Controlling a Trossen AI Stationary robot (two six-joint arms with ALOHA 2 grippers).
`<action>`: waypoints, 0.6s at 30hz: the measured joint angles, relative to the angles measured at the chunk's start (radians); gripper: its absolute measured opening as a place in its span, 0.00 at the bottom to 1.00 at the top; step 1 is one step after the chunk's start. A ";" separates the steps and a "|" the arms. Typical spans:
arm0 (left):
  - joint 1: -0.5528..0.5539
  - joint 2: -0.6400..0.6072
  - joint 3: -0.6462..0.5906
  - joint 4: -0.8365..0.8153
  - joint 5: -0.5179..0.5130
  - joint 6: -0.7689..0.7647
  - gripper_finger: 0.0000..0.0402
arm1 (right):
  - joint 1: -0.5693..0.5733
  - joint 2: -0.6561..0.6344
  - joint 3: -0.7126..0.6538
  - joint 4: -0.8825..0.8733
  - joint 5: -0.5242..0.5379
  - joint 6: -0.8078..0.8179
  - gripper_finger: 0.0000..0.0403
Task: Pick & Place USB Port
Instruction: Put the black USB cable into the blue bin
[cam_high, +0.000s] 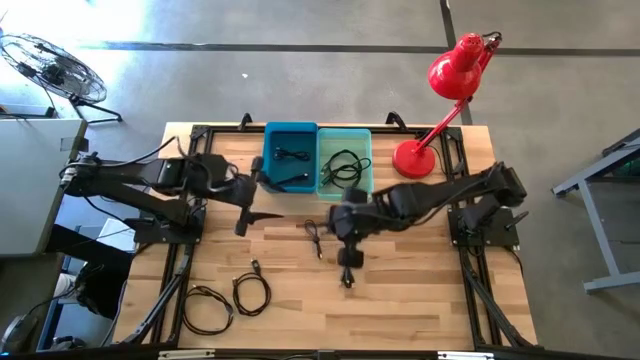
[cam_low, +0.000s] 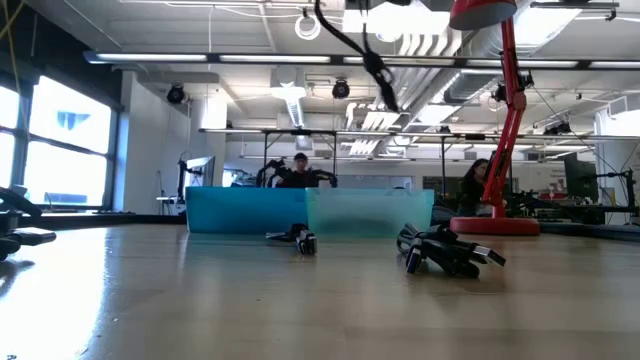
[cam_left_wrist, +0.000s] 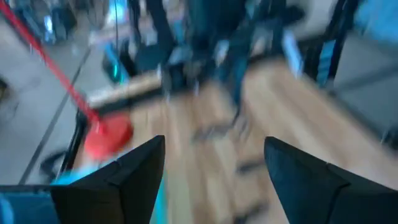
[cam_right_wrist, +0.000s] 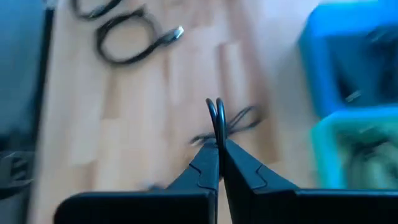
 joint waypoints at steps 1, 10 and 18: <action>0.000 0.001 0.000 0.047 0.019 -0.017 0.68 | -0.013 0.000 0.014 0.004 0.022 -0.035 0.00; 0.000 0.035 0.000 0.166 -0.002 -0.083 0.68 | -0.093 0.001 0.124 0.092 0.104 -0.307 0.00; 0.000 0.105 -0.001 0.167 -0.059 -0.097 0.68 | -0.132 0.002 0.162 0.176 -0.020 -0.429 0.00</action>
